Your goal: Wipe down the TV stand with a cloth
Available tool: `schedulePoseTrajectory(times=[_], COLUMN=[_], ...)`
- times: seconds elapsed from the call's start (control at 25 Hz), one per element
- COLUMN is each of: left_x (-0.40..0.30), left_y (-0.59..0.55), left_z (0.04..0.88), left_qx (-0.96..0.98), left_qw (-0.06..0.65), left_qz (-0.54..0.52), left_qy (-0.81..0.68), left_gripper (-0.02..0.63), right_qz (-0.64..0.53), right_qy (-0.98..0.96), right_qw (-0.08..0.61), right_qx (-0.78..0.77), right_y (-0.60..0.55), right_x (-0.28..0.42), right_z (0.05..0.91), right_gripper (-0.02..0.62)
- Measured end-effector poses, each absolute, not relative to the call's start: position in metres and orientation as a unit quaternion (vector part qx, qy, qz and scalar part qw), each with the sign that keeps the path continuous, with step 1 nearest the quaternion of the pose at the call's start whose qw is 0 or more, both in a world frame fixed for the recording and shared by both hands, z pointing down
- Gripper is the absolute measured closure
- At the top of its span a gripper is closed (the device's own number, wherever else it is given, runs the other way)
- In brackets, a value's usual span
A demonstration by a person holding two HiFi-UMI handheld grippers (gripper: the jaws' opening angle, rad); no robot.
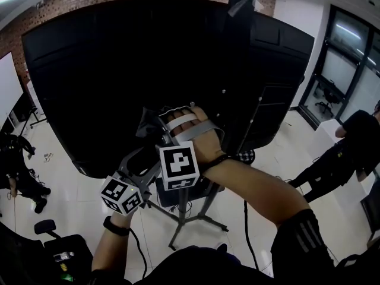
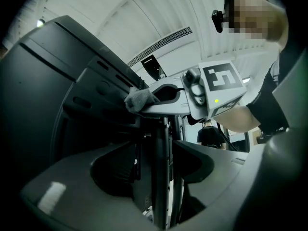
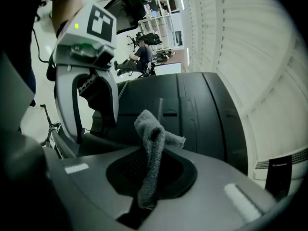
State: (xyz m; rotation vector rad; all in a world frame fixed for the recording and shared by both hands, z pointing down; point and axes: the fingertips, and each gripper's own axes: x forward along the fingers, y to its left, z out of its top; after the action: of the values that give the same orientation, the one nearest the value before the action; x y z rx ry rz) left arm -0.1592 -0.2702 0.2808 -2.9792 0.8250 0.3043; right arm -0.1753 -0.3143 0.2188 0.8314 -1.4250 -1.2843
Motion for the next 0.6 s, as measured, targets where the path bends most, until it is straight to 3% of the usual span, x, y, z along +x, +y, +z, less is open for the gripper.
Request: schedulePoseTrajectory(times=[0.24, 0.6], left_x=[-0.152, -0.136], left_y=[-0.258, -0.239], left_z=[0.27, 0.247], left_qx=[-0.958, -0.953], left_qw=[0.024, 0.051], left_qz=[0.094, 0.084], left_qy=[0.269, 0.288], left_gripper=[0.336, 0.336], right_qz=[-0.52, -0.55], right_qy=[-0.659, -0.656], right_qw=[0.401, 0.354], right_qx=[0.368, 0.377], right_y=[-0.267, -0.251], right_x=[-0.157, -0.103], right_z=[0.18, 0.133], right_gripper=[0.574, 0.572])
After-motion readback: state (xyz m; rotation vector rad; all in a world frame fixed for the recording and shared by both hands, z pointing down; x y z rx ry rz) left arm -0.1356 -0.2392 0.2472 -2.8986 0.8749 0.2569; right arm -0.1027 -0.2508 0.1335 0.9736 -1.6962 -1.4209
